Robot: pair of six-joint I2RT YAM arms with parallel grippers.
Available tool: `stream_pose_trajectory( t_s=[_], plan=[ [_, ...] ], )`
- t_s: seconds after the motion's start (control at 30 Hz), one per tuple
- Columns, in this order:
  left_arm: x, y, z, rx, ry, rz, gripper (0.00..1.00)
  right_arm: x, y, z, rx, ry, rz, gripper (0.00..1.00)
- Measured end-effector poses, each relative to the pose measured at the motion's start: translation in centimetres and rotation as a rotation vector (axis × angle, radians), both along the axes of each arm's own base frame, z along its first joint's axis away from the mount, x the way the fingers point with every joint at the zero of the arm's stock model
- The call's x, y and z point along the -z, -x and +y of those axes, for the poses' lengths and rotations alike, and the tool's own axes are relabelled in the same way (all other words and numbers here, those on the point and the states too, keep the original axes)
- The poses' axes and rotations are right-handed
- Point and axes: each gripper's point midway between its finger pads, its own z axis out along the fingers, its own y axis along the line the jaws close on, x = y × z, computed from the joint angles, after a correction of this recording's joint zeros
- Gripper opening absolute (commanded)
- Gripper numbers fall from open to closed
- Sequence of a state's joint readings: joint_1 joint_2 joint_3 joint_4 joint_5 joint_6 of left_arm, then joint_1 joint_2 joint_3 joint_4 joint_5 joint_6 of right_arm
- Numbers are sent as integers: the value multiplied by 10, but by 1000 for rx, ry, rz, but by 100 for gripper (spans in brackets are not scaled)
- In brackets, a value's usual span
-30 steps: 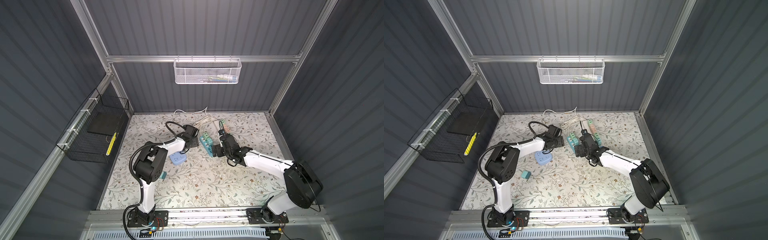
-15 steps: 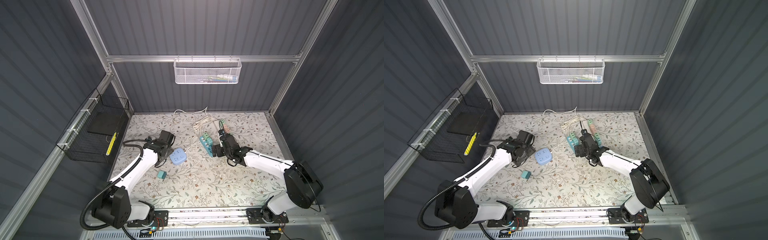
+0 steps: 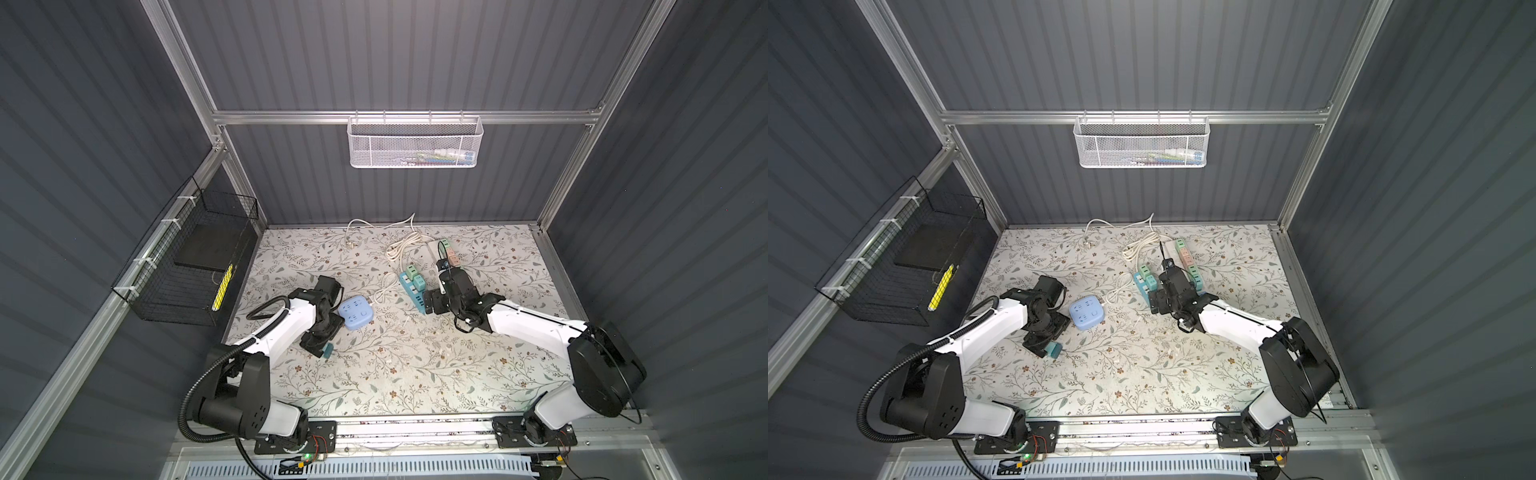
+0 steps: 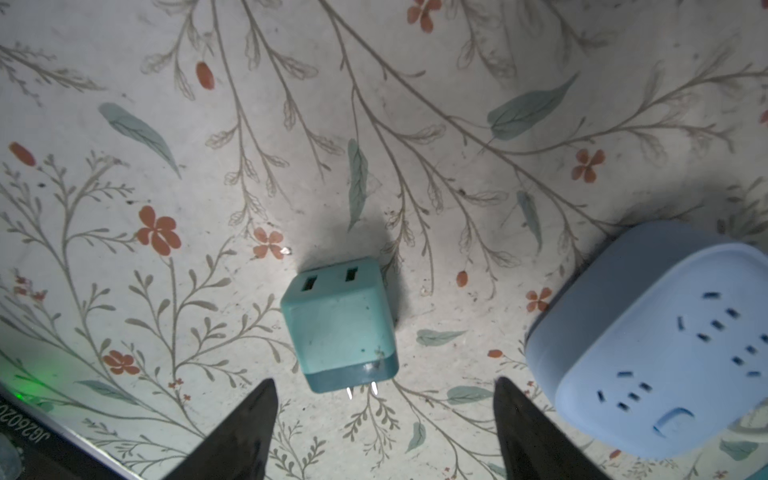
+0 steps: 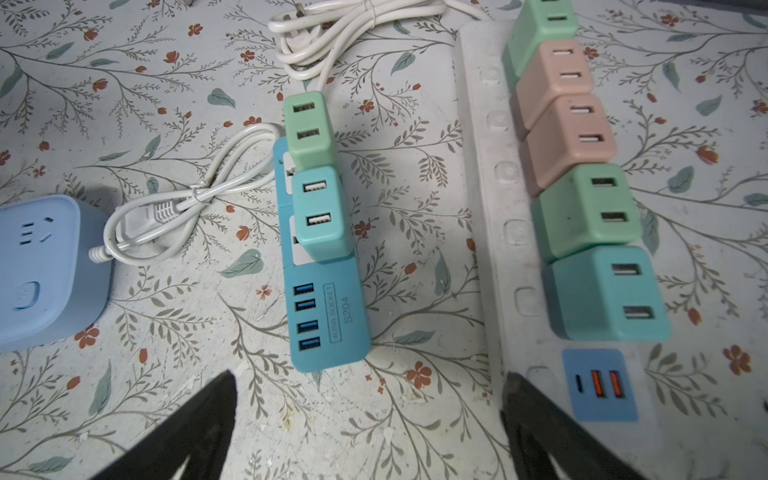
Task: Insert the plug
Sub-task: 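Lower the left gripper onto the small teal cube plug and grasp it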
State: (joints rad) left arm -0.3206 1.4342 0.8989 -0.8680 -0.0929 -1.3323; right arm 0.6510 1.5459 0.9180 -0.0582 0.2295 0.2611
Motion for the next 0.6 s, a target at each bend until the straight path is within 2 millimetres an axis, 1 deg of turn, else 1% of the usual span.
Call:
stream_pose_trajectory(
  t_s=[0.17,0.3,0.43,0.6],
  plan=[
    [4,0,1,-18,2,-2,79,0,1,1,-2,1,-1,99],
    [15,7,5,-46,-1,11,76,0,1,1,-2,2,-1,99],
    [25,13,9,-54,-7,25,69,0,1,1,-2,2,-1,99],
    [32,7,8,-50,-3,7,61,0,1,1,-3,2,-1,99]
  ],
)
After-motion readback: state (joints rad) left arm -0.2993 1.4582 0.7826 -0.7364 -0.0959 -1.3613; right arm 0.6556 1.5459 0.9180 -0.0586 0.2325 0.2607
